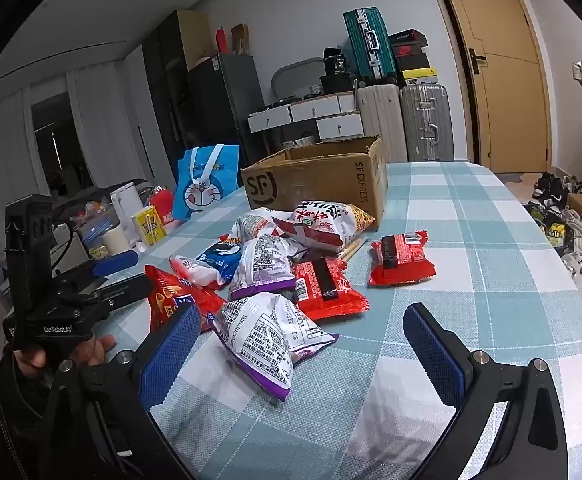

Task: Organize snacks

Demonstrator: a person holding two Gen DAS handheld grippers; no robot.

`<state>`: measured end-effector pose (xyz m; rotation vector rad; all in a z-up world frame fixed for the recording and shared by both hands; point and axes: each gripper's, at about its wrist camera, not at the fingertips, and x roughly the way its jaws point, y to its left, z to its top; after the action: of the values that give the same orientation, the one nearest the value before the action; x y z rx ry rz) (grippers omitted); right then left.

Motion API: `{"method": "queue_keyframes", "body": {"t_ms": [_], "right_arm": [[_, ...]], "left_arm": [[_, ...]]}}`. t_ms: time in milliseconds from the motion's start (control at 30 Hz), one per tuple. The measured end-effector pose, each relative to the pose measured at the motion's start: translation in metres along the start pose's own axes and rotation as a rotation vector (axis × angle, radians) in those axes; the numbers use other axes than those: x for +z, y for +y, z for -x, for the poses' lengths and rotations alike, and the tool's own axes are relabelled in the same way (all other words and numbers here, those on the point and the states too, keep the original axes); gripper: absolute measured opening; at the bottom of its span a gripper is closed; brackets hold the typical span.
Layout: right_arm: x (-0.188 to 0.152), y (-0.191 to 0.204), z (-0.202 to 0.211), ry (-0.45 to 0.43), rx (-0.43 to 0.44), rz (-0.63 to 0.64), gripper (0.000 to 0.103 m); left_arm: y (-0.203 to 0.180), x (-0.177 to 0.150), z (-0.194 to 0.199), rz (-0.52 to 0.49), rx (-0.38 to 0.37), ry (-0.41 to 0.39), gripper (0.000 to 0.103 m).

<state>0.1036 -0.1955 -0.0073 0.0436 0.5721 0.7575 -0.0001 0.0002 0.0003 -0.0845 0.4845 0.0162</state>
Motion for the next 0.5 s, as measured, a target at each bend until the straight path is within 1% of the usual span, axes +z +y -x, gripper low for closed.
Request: {"method": "queue_keyframes", "body": {"t_ms": [33,100,500], "right_arm": [[0.0,0.0002,-0.0002,0.004,0.0,0.005,0.103],[0.0001,-0.0002,-0.0002,0.003,0.003,0.005,0.103],[-0.0003,-0.0004,-0.001,0.004,0.003,0.006,0.103]], "left_arm": [[-0.0008,0.0002,-0.0003,-0.008,0.017,0.002,0.102],[-0.0019,0.0006,-0.0003,-0.005,0.021,0.002,0.102],[0.0034,-0.0012,-0.0014,0.016,0.005,-0.002,0.102]]}}
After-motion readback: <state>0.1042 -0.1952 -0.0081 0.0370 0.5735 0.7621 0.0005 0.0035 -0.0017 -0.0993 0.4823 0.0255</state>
